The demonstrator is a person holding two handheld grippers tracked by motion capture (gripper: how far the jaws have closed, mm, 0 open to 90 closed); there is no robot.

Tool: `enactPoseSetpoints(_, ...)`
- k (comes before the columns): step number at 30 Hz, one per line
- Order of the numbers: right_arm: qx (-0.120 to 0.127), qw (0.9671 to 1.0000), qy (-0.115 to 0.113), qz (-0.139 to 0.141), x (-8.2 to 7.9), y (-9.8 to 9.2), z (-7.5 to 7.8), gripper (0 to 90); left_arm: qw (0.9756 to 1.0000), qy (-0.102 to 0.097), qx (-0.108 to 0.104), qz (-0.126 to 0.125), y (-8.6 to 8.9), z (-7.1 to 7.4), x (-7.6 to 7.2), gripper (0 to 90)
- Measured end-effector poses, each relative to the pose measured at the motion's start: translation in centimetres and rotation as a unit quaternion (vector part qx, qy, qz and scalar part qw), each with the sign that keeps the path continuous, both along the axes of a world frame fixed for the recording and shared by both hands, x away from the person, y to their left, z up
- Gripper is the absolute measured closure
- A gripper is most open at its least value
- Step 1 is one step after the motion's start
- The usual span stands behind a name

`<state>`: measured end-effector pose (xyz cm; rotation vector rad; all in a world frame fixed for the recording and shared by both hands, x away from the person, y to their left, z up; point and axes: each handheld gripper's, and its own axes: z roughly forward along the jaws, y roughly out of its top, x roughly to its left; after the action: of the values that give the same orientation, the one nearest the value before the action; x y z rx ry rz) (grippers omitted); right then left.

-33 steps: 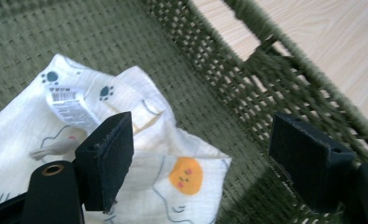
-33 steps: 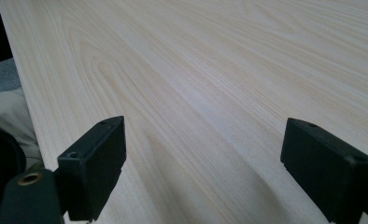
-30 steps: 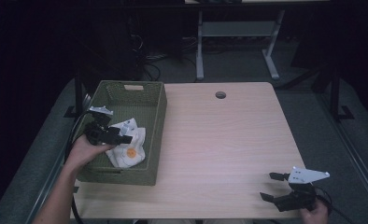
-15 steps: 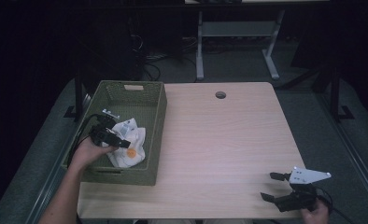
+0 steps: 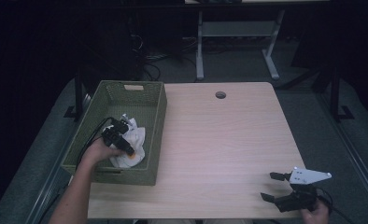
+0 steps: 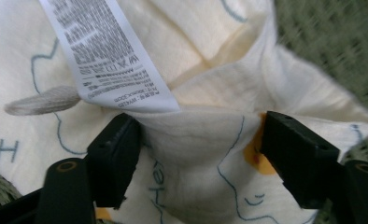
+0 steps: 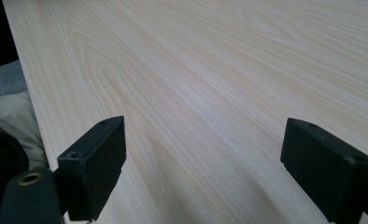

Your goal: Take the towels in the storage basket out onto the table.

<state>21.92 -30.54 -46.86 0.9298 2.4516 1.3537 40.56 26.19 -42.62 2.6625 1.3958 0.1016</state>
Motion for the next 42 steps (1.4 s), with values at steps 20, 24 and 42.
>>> enactPoseSetpoints(20, 0.0, 1.0, -0.003, 0.003, -0.1, 0.1, 0.1, 13.8, 0.9992, -0.005, 0.006, 0.038, 0.6, 0.2, 0.2, 66.2)
enactPoseSetpoints(24, 0.0, 1.0, -0.003, 0.004, -0.1, 0.1, 0.1, 13.8, 0.9992, -0.004, 0.008, 0.04, 0.5, 0.2, 0.2, 66.8)
enactPoseSetpoints(42, -0.001, 1.0, -0.004, 0.001, -0.1, 0.1, 0.1, 13.8, 0.9964, -0.02, -0.039, 0.073, 1.4, 2.0, -0.3, 73.1)
